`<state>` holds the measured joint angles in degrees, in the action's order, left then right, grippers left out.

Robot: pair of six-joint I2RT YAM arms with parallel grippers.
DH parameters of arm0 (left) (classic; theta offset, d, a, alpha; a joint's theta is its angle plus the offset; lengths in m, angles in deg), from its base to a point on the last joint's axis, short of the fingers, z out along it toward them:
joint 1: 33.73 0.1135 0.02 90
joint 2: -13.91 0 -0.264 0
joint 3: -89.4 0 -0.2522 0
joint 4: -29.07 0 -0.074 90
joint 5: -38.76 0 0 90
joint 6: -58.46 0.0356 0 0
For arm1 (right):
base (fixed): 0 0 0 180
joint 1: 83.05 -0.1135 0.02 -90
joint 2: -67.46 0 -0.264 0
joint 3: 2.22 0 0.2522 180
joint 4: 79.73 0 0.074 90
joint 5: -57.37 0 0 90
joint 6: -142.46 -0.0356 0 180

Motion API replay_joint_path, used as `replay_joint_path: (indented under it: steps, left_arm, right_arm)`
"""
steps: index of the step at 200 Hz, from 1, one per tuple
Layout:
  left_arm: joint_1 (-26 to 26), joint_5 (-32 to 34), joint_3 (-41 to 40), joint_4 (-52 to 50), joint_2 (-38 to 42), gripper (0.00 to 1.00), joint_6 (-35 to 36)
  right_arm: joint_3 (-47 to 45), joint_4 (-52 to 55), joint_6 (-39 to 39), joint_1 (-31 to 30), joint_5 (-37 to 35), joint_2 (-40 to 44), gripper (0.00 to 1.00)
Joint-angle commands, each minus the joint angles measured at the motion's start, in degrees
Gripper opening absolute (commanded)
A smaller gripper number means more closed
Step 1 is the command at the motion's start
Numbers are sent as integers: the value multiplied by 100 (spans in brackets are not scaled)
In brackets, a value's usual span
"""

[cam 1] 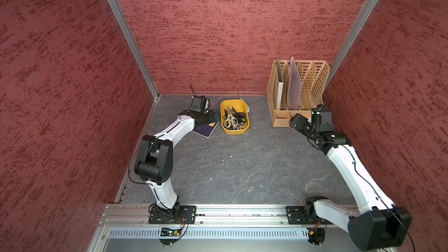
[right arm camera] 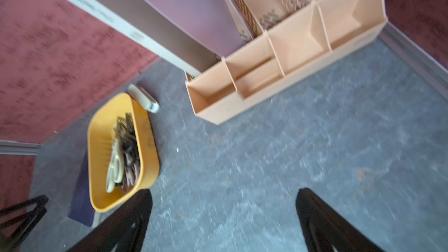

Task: Take the scissors out of the storage box
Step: Move the storage box to the center of the board.

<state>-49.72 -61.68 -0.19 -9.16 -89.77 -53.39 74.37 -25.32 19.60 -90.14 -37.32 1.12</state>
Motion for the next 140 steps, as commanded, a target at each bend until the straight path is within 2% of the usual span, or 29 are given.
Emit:
replay_joint_path:
  steps: [1, 20, 37, 46, 58, 89, 109, 128, 140]
  left_arm:
    - [-49, -495, 291, -641, -196, 100, -327]
    - [-113, -503, 497, -765, -349, 100, -329]
    - [-153, -504, 736, -895, -576, 100, -350]
    - [-164, -515, 848, -923, -681, 99, -389]
    - [-168, -489, 983, -961, -808, 97, -447]
    - [-153, -325, 1314, -1050, -1100, 92, -505]
    - [-154, -378, 1707, -1179, -1401, 83, -465]
    - [-172, -350, 2026, -1296, -1646, 73, -443]
    - [-168, -294, 2144, -1323, -1759, 71, -424]
  right_arm:
    - [495, 1317, -417, -163, -552, 96, 98]
    - [628, 1362, -401, -257, -498, 115, 98]
    - [1250, 2217, -384, -584, -1320, -410, 98]
    - [1475, 2409, -403, -860, -1800, -592, 99]
    - [1615, 2405, -381, -1044, -2062, -676, 98]
    - [1920, 2373, -176, -1100, -2060, -1025, 99]
    - [2141, 2333, -62, -1281, -2075, -1329, 98]
    - [2104, 2026, -35, -1435, -1784, -1411, 98]
    - [2051, 1861, -53, -1532, -1661, -1464, 98]
